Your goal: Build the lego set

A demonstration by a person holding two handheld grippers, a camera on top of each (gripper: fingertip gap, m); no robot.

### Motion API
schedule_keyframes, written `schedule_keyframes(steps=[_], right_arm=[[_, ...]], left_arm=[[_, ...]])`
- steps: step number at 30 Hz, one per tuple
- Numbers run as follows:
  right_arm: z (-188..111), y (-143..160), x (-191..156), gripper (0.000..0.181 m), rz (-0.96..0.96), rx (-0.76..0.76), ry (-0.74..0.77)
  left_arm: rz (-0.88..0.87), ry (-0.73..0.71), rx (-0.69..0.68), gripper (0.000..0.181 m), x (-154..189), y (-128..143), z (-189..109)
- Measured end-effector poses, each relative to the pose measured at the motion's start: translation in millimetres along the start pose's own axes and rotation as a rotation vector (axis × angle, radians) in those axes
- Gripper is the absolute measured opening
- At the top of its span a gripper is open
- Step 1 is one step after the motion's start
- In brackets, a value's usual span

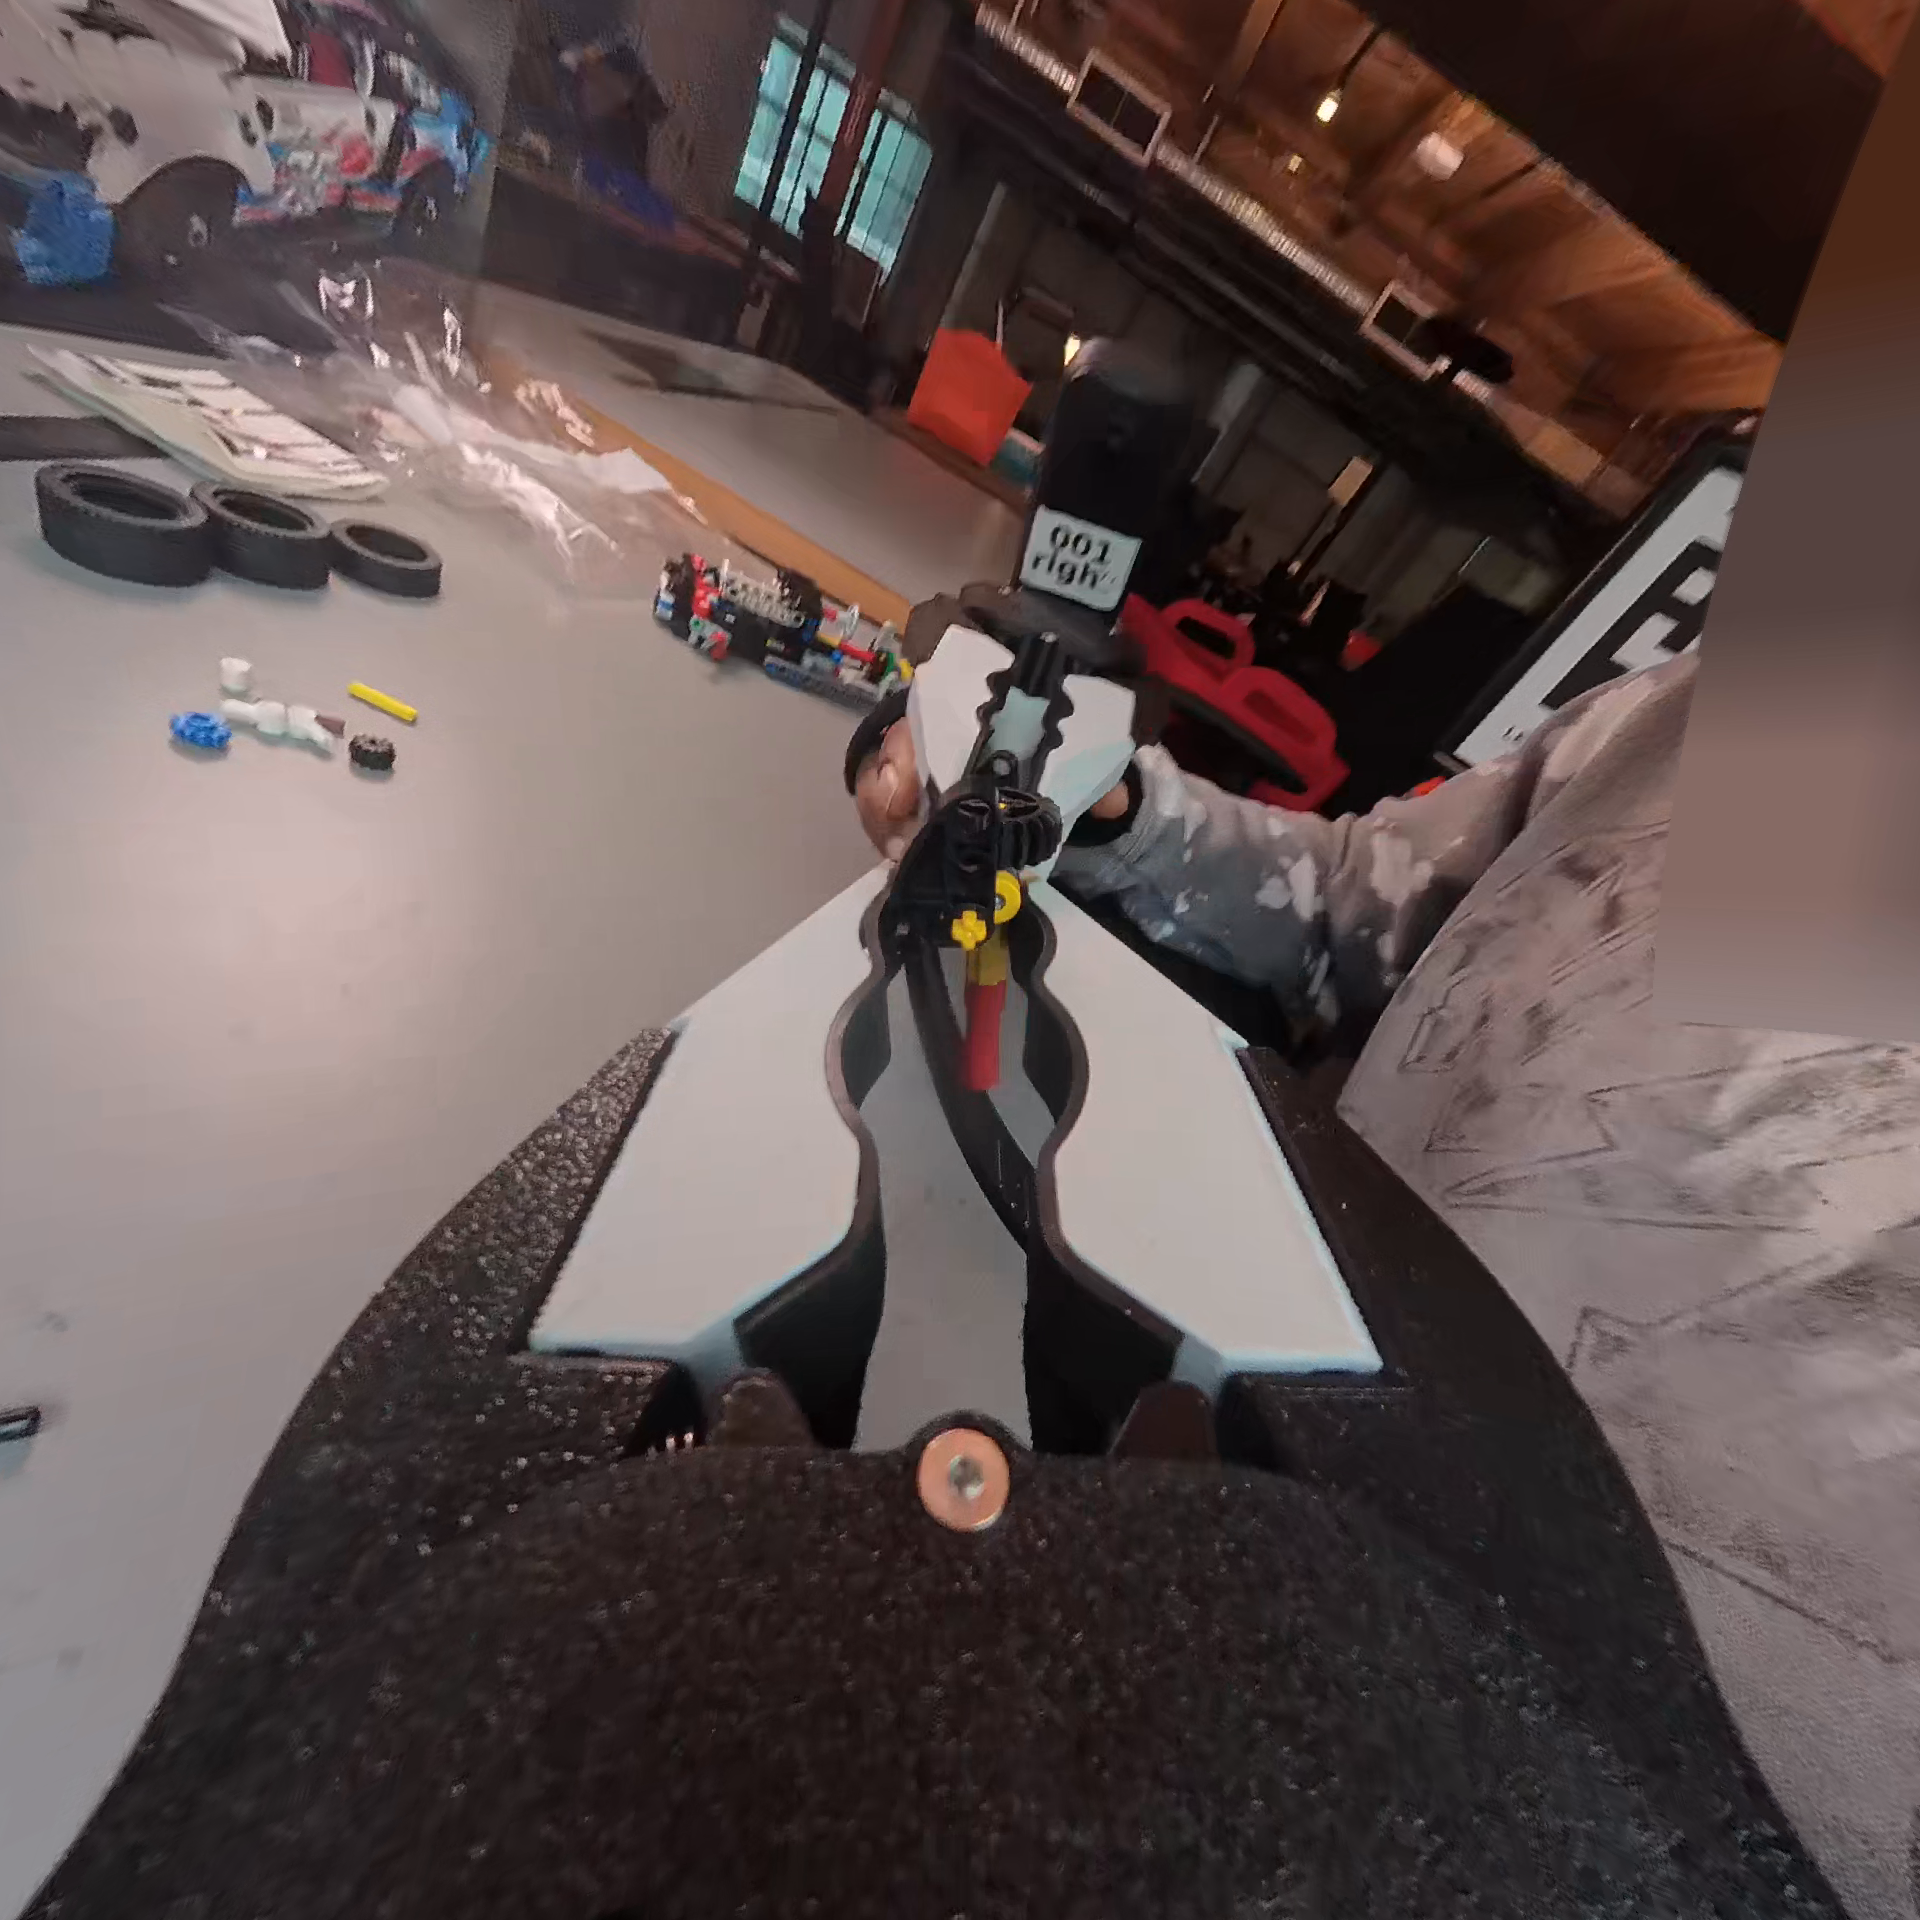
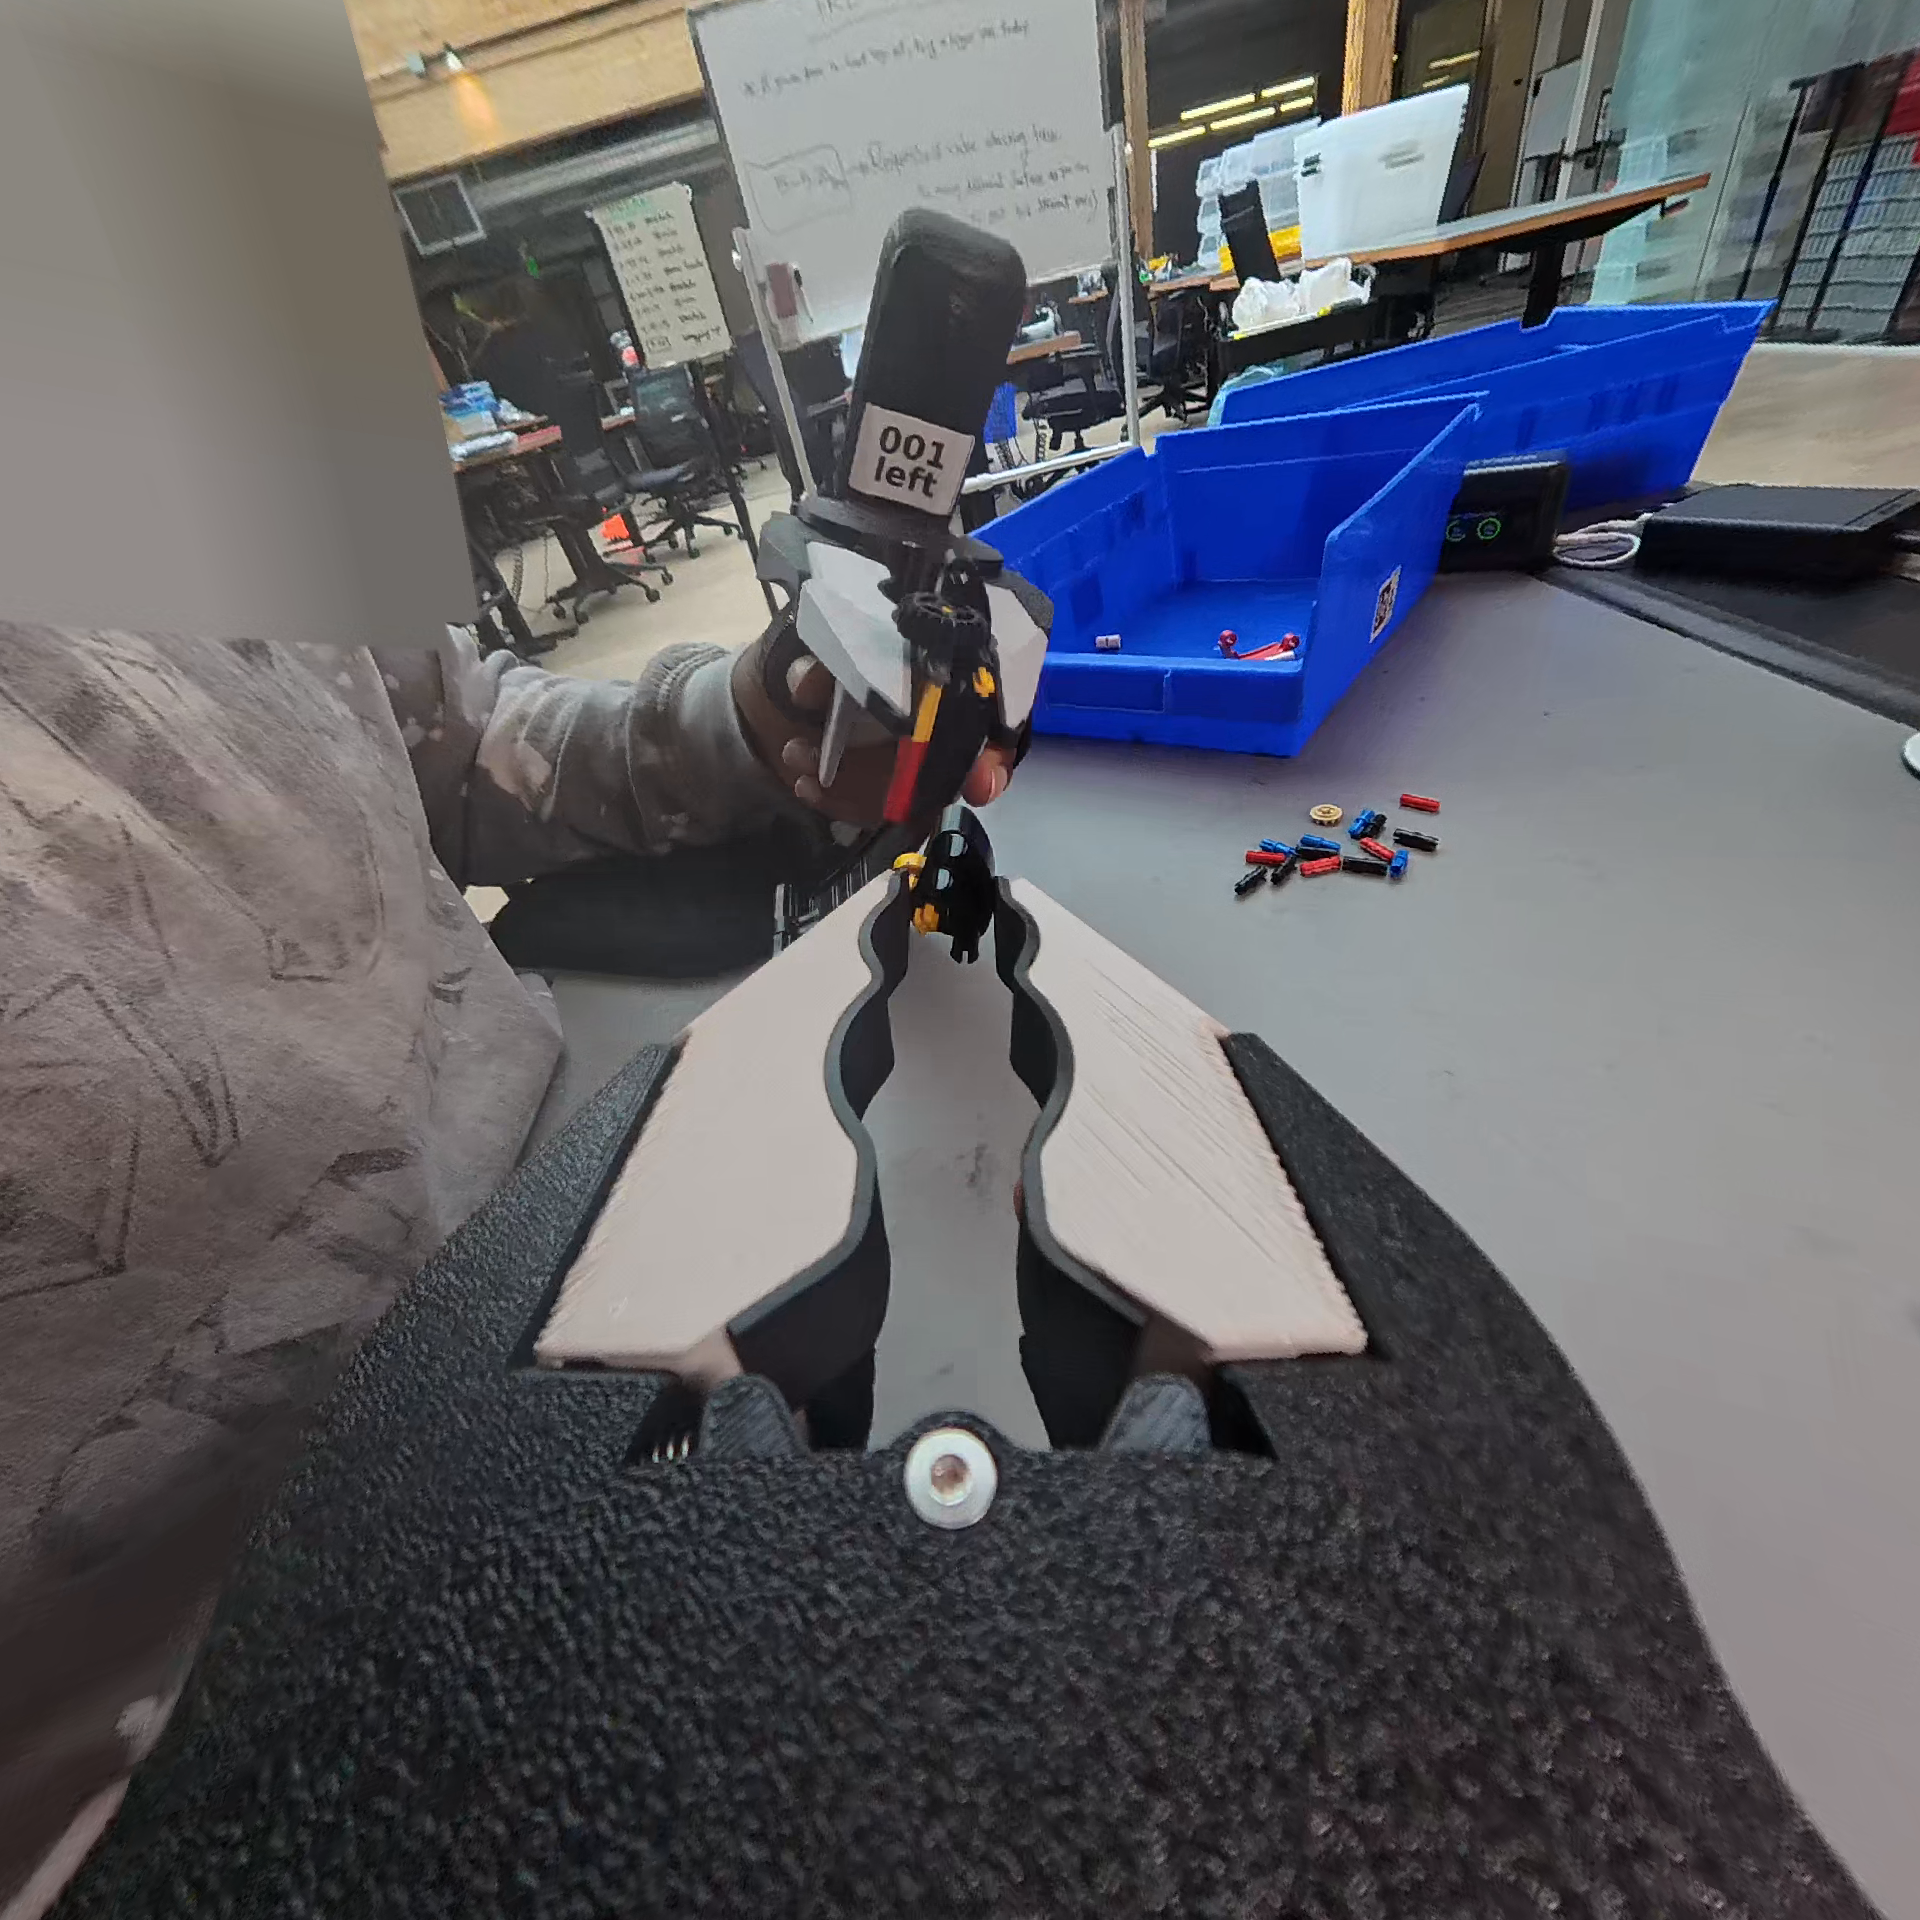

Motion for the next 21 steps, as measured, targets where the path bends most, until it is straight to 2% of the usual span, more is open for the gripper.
schedule_keyframes(steps=[3, 5, 8, 12, 13, 15, 19, 21], right_arm=[[2, 4, 0, 0.013, -0.077, -0.045, 0.044], [4, 9, -1, 0.013, -0.146, -0.123, 0.074], [6, 32, 7, 0.013, -0.288, -0.375, 0.182], [8, 63, 13, 0.014, -0.425, -0.683, 0.252], [9, 62, 11, 0.014, -0.436, -0.67, 0.244], [9, 55, 10, 0.027, -0.403, -0.631, 0.243], [10, 16, -5, 0.036, -0.187, -0.246, 0.095], [14, 4, -13, 0.036, -0.084, -0.121, 0.019]], left_arm=[[0.022, -0.078, -0.149, 0.018, -7, 16, 10], [0.033, -0.09, -0.188, 0.018, -7, 22, 14], [0.043, -0.085, -0.201, 0.018, -6, 24, 18], [0.051, -0.078, -0.211, 0.018, -4, 26, 21], [0.054, -0.074, -0.21, 0.018, -3, 27, 21], [0.059, -0.063, -0.206, 0.018, -1, 27, 23], [0.087, -0.034, -0.211, 0.018, 4, 29, 27], [0.122, -0.014, -0.224, 0.018, 8, 31, 32]])
Point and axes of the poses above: each gripper's, where its closed fingertips meet, z out along the fingers, y out of its underside, x = y × z across the jaws, the point moved 9 cm from there along -z, back along the fingers, and after that the axes turned 8 degrees about x, right-handed, at the moved point
